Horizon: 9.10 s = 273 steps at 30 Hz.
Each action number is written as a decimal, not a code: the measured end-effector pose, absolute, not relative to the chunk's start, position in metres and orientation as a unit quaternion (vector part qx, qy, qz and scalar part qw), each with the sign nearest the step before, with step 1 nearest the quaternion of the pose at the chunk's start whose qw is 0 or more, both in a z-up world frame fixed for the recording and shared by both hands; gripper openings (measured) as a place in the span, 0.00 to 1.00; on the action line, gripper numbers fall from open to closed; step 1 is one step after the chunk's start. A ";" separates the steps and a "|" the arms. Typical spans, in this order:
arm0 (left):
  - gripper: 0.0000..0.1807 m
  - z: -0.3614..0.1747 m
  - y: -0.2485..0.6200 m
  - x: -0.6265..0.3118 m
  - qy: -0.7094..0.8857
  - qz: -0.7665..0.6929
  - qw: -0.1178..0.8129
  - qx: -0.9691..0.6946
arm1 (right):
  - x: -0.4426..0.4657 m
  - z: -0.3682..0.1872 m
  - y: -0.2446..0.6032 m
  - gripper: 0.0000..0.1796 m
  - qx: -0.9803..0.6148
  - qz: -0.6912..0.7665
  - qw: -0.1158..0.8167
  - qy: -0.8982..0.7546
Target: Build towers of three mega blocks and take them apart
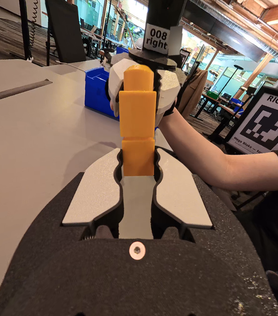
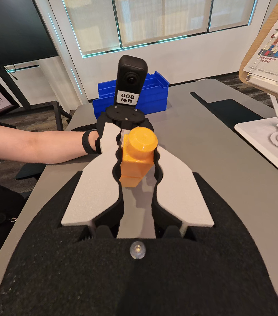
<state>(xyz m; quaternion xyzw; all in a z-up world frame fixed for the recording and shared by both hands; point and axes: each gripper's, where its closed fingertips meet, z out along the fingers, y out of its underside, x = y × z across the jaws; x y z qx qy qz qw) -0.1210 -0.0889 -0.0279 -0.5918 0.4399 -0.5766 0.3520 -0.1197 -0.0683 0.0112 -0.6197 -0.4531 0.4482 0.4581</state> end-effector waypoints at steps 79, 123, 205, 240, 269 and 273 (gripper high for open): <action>0.09 -0.077 -0.119 -0.629 0.064 0.023 0.125 -0.990 | -0.123 -0.005 -0.055 0.20 -0.623 0.450 0.469 -0.435; 0.16 -0.117 -0.112 -0.665 0.086 0.082 0.039 -0.992 | -0.123 -0.010 -0.059 0.20 -0.629 0.454 0.447 -0.447; 0.19 0.059 -0.061 -0.539 0.143 -0.224 0.391 -0.881 | -0.138 -0.016 -0.064 0.20 -0.626 0.462 0.428 -0.460; 0.19 0.058 -0.060 -0.173 0.349 -0.497 0.400 -0.687 | -0.189 0.007 -0.085 0.20 -0.565 0.572 0.401 -0.439; 0.19 0.054 -0.074 -0.168 0.365 -0.490 0.378 -0.696 | -0.181 0.019 -0.091 0.20 -0.518 0.617 0.401 -0.436; 0.19 0.053 -0.076 -0.167 0.368 -0.483 0.383 -0.696 | -0.179 0.019 -0.092 0.20 -0.516 0.617 0.403 -0.437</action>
